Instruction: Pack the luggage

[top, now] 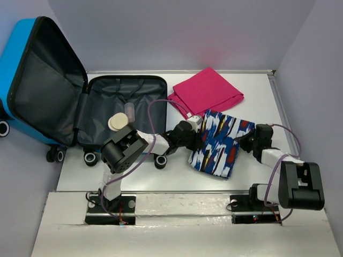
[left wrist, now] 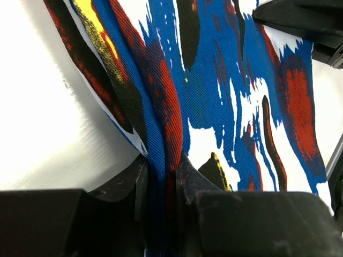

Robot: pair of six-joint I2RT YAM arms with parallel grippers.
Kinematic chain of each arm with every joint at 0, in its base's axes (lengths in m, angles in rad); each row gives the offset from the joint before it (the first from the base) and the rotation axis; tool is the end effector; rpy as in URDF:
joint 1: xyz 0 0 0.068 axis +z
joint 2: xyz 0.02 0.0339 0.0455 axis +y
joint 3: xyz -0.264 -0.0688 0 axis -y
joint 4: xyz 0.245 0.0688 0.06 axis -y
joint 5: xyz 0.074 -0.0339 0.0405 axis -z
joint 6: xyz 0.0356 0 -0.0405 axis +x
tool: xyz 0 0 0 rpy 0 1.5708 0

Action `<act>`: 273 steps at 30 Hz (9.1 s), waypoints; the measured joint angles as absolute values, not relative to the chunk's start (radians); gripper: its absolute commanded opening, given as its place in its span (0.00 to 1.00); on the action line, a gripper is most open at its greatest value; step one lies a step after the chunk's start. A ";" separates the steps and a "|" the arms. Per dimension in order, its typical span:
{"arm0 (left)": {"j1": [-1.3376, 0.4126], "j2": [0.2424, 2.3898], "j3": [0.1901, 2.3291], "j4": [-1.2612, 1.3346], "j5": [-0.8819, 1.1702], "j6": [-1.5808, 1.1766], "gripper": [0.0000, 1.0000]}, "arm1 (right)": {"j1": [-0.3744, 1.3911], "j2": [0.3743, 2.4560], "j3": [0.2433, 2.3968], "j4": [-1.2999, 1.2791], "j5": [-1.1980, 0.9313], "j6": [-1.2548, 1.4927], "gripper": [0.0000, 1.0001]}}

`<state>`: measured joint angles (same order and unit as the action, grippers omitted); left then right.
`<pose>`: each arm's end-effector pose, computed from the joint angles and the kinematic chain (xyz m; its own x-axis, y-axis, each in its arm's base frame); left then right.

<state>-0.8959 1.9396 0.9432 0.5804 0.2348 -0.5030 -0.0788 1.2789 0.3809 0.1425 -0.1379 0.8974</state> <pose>0.2422 -0.3159 0.1428 -0.6514 0.0636 -0.7561 0.6601 0.5389 -0.5233 0.2229 -0.0127 0.1372 -0.4433 0.8117 -0.3803 0.5207 0.5785 0.6278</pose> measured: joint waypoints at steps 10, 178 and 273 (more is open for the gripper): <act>-0.920 1.901 0.945 0.519 0.226 -0.500 0.06 | -0.077 0.920 0.285 0.105 -0.159 0.841 0.07; -0.643 2.381 1.878 0.002 0.158 -0.509 0.06 | -0.033 1.296 0.462 0.258 -0.468 0.731 0.07; 0.006 1.070 1.205 -0.561 -1.159 -0.295 0.06 | 0.656 1.288 0.704 0.016 -0.133 0.392 0.34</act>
<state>0.0055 1.0698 1.2045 -0.5606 -1.1587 -0.2955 0.6559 1.2884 0.7040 0.0158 -0.1326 0.3920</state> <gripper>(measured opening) 0.114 0.337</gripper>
